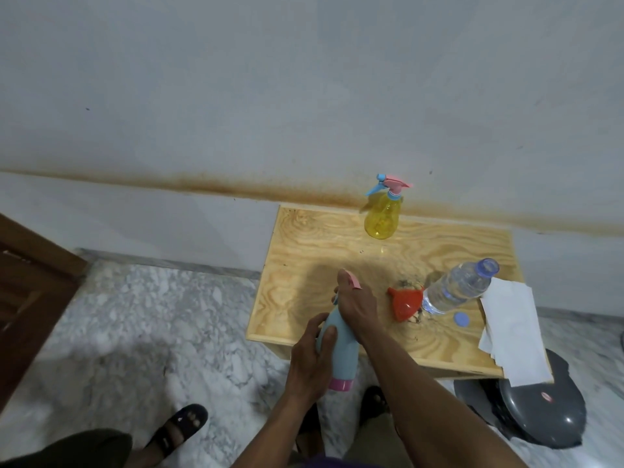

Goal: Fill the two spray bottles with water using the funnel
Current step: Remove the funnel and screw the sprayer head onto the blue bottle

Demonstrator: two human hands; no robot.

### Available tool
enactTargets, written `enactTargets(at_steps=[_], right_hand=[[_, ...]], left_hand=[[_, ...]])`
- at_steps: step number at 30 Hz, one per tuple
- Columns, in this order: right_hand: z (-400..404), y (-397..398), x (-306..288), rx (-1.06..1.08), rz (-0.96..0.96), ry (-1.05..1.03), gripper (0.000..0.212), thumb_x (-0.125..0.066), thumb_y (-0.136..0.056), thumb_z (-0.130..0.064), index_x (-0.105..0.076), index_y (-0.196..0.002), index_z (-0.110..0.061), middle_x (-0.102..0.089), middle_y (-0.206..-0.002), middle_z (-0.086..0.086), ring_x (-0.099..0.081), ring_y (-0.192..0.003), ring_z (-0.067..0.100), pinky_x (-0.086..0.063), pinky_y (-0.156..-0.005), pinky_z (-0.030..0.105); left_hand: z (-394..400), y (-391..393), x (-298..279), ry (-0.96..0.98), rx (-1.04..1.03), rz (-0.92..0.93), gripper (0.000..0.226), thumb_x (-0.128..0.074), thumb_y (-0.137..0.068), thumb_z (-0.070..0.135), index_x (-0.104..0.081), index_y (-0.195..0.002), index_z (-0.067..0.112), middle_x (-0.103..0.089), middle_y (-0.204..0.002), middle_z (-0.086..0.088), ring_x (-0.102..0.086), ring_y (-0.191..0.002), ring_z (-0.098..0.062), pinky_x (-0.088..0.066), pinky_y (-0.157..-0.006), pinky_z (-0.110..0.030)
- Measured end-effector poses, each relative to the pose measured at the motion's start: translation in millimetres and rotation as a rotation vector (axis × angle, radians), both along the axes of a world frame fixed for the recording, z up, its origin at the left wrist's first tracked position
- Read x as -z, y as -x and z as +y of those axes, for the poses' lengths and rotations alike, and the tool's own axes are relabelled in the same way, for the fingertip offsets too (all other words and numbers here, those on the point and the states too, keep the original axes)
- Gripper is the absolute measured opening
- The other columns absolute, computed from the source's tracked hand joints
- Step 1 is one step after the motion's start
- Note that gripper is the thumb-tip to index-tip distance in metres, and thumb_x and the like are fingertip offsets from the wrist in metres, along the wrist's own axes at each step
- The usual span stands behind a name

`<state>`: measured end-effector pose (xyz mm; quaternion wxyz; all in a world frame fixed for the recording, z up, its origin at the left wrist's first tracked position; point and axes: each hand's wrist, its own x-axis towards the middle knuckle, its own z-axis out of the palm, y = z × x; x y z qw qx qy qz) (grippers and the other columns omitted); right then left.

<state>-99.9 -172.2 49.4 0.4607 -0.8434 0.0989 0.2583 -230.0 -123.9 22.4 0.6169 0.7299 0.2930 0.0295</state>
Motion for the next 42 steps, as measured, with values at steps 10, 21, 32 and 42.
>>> enactTargets(at_steps=[10,21,32,42], right_hand=[[-15.3,-15.2,-3.3,0.026,0.004,-0.016,0.059,-0.039,-0.098,-0.056,-0.072,-0.091,-0.008,-0.071,-0.1,0.012,-0.063,-0.097,0.031,-0.047,-0.091,0.04],[-27.8,-17.6,-1.8,0.042,0.031,0.01,0.064,-0.039,-0.092,-0.064,-0.071,-0.093,-0.009,-0.071,-0.102,0.012,-0.065,-0.095,0.03,-0.05,-0.092,0.043],[-45.8,-20.6,-6.2,0.095,0.019,0.025,0.066,-0.035,-0.093,-0.062,-0.071,-0.084,-0.007,-0.071,-0.099,0.017,-0.065,-0.094,0.034,-0.049,-0.093,0.049],[-47.4,-23.2,-20.8,0.055,-0.024,-0.065,0.05,-0.047,-0.096,-0.048,-0.068,-0.088,-0.004,-0.062,-0.081,0.007,-0.057,-0.079,0.024,-0.045,-0.079,0.04]], left_hand=[[-3.0,-15.4,-2.1,-0.028,0.067,-0.008,0.043,-0.038,-0.084,0.072,-0.052,-0.118,0.048,-0.071,-0.099,0.01,-0.068,-0.082,0.002,-0.057,-0.062,-0.026],[-12.2,-21.1,-0.6,-0.056,0.131,0.014,0.041,-0.04,-0.091,0.062,-0.052,-0.123,0.04,-0.07,-0.099,0.009,-0.067,-0.081,0.003,-0.054,-0.061,-0.023],[-28.0,-28.6,1.3,-0.078,0.179,0.0,0.032,-0.044,-0.098,0.052,-0.053,-0.125,0.036,-0.071,-0.101,0.005,-0.069,-0.082,-0.003,-0.058,-0.066,-0.036],[-23.3,-30.7,-8.1,-0.036,0.147,-0.061,0.035,-0.049,-0.091,0.057,-0.053,-0.122,0.041,-0.07,-0.104,0.007,-0.068,-0.086,0.001,-0.059,-0.068,-0.03]])
